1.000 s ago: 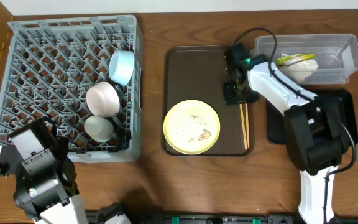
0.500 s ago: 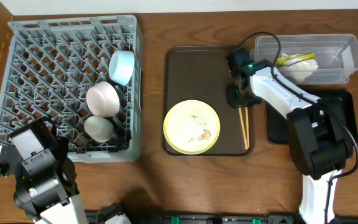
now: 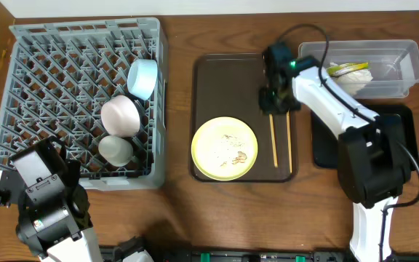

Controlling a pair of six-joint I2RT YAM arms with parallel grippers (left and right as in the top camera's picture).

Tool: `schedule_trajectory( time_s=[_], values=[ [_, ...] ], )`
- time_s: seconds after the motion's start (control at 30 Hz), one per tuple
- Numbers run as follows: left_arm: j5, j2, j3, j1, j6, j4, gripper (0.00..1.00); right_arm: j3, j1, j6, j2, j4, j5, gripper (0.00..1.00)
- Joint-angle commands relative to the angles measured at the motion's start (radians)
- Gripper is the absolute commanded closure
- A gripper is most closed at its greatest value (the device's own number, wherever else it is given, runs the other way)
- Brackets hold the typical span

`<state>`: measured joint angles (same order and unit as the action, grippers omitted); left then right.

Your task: Sort waste into correct bins and load items into the dishwasher

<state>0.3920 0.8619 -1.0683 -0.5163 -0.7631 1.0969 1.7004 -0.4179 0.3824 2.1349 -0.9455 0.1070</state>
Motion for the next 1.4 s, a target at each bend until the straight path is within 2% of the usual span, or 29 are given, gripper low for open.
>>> schedule_trajectory(
  time_s=[0.0, 0.17, 0.37, 0.5, 0.73, 0.83, 0.97, 1.37],
  values=[
    [0.013, -0.001, -0.016, -0.004, -0.009, 0.004, 0.06, 0.131, -0.010, 0.048, -0.003, -0.015, 0.052, 0.99],
    [0.013, -0.001, -0.016, -0.004, -0.009, 0.004, 0.06, 0.251, -0.018, 0.105, -0.003, 0.062, 0.217, 0.99],
    [0.013, -0.001, -0.016, -0.004, -0.009, 0.004, 0.05, 0.254, -0.083, 0.301, -0.003, 0.305, 0.317, 0.99],
    [0.013, -0.001, -0.016, -0.004, -0.009, 0.004, 0.06, 0.254, -0.190, 0.365, -0.003, 0.423, 0.278, 0.99],
    [0.013, -0.001, -0.016, -0.004, -0.009, 0.004, 0.06, 0.254, -0.364, 0.418, -0.003, 0.452, 0.049, 0.99],
    [0.013, -0.001, -0.016, -0.004, -0.009, 0.004, 0.06, 0.254, -0.416, 0.436, -0.003, 0.487, 0.039, 0.99],
    [0.013, -0.001, -0.016, -0.004, -0.009, 0.004, 0.06, 0.253, -0.447, 0.478, -0.003, 0.493, 0.039, 0.99],
    [0.013, -0.001, -0.016, -0.004, -0.009, 0.004, 0.06, 0.250, -0.504, 0.476, 0.082, 0.572, 0.031, 0.99]
  ],
)
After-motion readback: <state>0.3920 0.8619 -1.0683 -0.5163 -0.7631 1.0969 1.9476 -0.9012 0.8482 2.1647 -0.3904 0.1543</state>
